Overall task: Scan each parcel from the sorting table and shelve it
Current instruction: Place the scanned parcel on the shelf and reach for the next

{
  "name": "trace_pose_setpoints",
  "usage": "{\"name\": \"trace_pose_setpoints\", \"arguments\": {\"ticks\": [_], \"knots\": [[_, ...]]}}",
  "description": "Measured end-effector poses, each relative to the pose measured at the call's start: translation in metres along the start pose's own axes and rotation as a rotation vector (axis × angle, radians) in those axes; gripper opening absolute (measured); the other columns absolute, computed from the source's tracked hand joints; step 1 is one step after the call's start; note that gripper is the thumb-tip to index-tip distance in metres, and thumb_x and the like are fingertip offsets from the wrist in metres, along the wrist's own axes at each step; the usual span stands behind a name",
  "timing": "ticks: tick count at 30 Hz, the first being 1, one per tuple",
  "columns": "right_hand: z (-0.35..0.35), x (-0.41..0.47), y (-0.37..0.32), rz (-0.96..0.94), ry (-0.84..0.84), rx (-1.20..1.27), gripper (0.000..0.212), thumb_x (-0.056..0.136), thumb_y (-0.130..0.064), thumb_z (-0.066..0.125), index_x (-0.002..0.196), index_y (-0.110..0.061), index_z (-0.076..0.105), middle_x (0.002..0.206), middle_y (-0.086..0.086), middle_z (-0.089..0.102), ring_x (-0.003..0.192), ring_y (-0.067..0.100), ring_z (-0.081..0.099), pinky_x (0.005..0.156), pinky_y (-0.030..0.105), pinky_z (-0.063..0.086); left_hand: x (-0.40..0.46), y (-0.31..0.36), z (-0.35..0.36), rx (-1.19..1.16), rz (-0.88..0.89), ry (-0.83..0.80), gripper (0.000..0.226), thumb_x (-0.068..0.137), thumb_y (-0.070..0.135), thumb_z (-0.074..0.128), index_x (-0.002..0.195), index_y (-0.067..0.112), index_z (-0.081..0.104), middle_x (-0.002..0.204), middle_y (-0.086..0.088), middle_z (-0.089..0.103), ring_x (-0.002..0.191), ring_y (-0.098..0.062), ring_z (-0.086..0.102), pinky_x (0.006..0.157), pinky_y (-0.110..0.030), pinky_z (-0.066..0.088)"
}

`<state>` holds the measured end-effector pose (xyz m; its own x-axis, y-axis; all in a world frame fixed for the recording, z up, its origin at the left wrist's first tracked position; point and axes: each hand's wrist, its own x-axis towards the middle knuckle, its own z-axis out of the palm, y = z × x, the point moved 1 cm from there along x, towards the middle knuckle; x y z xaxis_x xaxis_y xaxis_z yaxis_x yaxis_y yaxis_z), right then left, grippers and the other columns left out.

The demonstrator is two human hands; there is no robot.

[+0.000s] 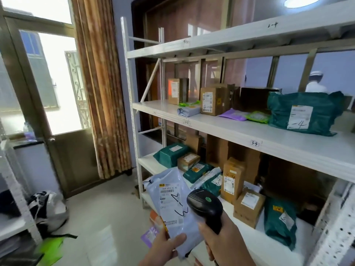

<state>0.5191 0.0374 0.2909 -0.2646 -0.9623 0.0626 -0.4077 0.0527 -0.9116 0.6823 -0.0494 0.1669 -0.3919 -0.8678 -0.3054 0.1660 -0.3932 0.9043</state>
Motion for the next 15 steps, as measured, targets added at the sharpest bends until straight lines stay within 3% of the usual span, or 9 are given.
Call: {"name": "trace_pose_setpoints", "arguments": {"ticks": [2, 3, 6, 7, 9, 12, 15], "knots": [[0.01, 0.026, -0.002, -0.033, -0.006, -0.025, 0.02, 0.085, -0.031, 0.074, 0.098, -0.03, 0.059, 0.064, -0.012, 0.065, 0.064, -0.002, 0.063, 0.064, 0.008, 0.048, 0.014, 0.018, -0.014, 0.013, 0.043, 0.042, 0.077, 0.081, 0.013, 0.087, 0.148, 0.022, 0.048, 0.127, -0.007, 0.074, 0.107, -0.027, 0.075, 0.074, -0.036, 0.062], [0.014, 0.041, -0.003, -0.058, 0.005, -0.011, 0.027, 0.083, -0.032, 0.074, 0.105, -0.025, 0.061, 0.061, -0.013, 0.065, 0.064, 0.0, 0.064, 0.066, 0.01, 0.049, 0.023, 0.027, -0.02, 0.04, 0.063, 0.051, 0.078, 0.079, 0.018, 0.087, 0.147, 0.022, 0.049, 0.127, -0.007, 0.074, 0.105, -0.026, 0.075, 0.072, -0.034, 0.061], [0.025, 0.082, -0.006, -0.068, -0.092, -0.007, 0.027, 0.088, -0.029, 0.071, 0.112, -0.032, 0.06, 0.064, -0.007, 0.062, 0.067, 0.013, 0.063, 0.072, 0.033, 0.055, 0.046, 0.049, -0.035, 0.097, 0.095, 0.084, 0.075, 0.073, 0.027, 0.088, 0.141, 0.019, 0.056, 0.123, -0.006, 0.075, 0.102, -0.026, 0.076, 0.076, -0.034, 0.06], [0.03, 0.096, -0.008, -0.085, -0.123, 0.001, 0.026, 0.088, -0.029, 0.069, 0.111, -0.035, 0.059, 0.064, -0.006, 0.061, 0.066, 0.015, 0.062, 0.071, 0.035, 0.055, 0.055, 0.055, -0.041, 0.118, 0.109, 0.081, 0.07, 0.073, 0.027, 0.086, 0.138, 0.017, 0.059, 0.121, -0.007, 0.076, 0.101, -0.026, 0.076, 0.08, -0.036, 0.06], [0.039, 0.121, -0.014, -0.123, -0.163, 0.009, 0.023, 0.088, -0.026, 0.068, 0.107, -0.036, 0.058, 0.06, -0.004, 0.062, 0.06, 0.012, 0.061, 0.066, 0.034, 0.054, 0.069, 0.071, -0.05, 0.16, 0.107, 0.097, 0.063, 0.073, 0.027, 0.083, 0.132, 0.014, 0.064, 0.117, -0.007, 0.077, 0.1, -0.025, 0.076, 0.083, -0.036, 0.06], [0.054, 0.156, -0.03, -0.172, -0.21, 0.024, 0.022, 0.09, -0.022, 0.068, 0.104, -0.036, 0.059, 0.062, -0.004, 0.062, 0.059, 0.005, 0.062, 0.06, 0.019, 0.051, 0.089, 0.093, -0.065, 0.176, 0.139, 0.132, 0.057, 0.074, 0.024, 0.081, 0.128, 0.013, 0.066, 0.116, -0.01, 0.077, 0.098, -0.025, 0.076, 0.074, -0.032, 0.061], [0.075, 0.191, -0.044, -0.194, -0.269, 0.044, 0.022, 0.091, -0.02, 0.066, 0.109, -0.031, 0.06, 0.062, -0.005, 0.06, 0.057, 0.007, 0.059, 0.058, 0.022, 0.049, 0.113, 0.111, -0.086, 0.185, 0.163, 0.16, 0.047, 0.084, 0.018, 0.082, 0.128, 0.01, 0.066, 0.116, -0.014, 0.076, 0.095, -0.027, 0.075, 0.077, -0.032, 0.062]]}}
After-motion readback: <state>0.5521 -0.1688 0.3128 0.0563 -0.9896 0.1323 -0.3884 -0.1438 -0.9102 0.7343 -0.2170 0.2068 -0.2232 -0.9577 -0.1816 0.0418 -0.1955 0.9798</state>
